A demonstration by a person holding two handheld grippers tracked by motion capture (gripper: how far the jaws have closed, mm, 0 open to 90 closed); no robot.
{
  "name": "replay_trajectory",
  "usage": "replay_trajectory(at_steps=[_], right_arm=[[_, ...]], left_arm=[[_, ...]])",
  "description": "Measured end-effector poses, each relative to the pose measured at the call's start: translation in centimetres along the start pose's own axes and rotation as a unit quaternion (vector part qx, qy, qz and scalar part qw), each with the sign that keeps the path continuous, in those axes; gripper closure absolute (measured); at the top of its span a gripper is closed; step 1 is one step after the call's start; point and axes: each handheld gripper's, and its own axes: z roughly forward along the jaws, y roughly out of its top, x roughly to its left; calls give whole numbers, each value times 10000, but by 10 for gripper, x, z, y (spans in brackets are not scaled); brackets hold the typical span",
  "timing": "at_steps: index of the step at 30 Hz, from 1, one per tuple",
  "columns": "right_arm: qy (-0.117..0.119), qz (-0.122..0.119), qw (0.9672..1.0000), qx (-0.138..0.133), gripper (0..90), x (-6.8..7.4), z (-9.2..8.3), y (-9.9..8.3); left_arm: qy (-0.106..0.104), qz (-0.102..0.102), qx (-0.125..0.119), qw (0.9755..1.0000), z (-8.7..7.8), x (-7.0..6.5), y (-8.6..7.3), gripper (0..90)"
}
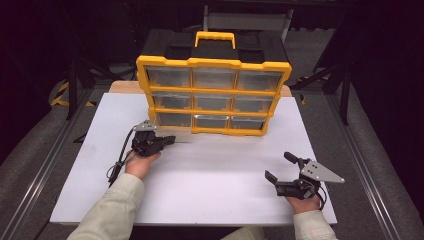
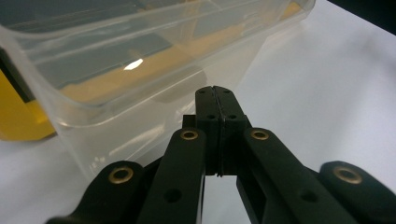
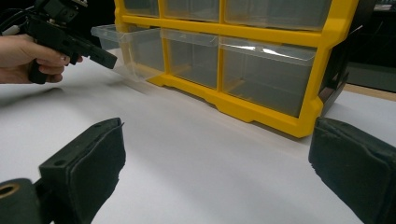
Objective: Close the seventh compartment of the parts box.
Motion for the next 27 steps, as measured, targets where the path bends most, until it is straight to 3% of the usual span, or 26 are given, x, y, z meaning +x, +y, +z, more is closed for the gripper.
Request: replay_trajectory(at_steps=[5, 13, 23, 27], right_arm=[[6, 9, 10000, 0, 43, 0, 0, 0], [24, 32, 10000, 10, 43, -1, 1, -1], [33, 46, 10000, -3, 43, -1, 0, -1], [66, 65, 10000, 1, 46, -2, 0, -1]], left_arm=[[151, 67, 18, 9999, 5, 3, 7, 895], [208, 73, 64, 9997, 12, 8, 14, 894], [375, -147, -108, 9991, 20, 18, 14, 894], [486, -145, -185, 9985, 22, 19, 14, 894]])
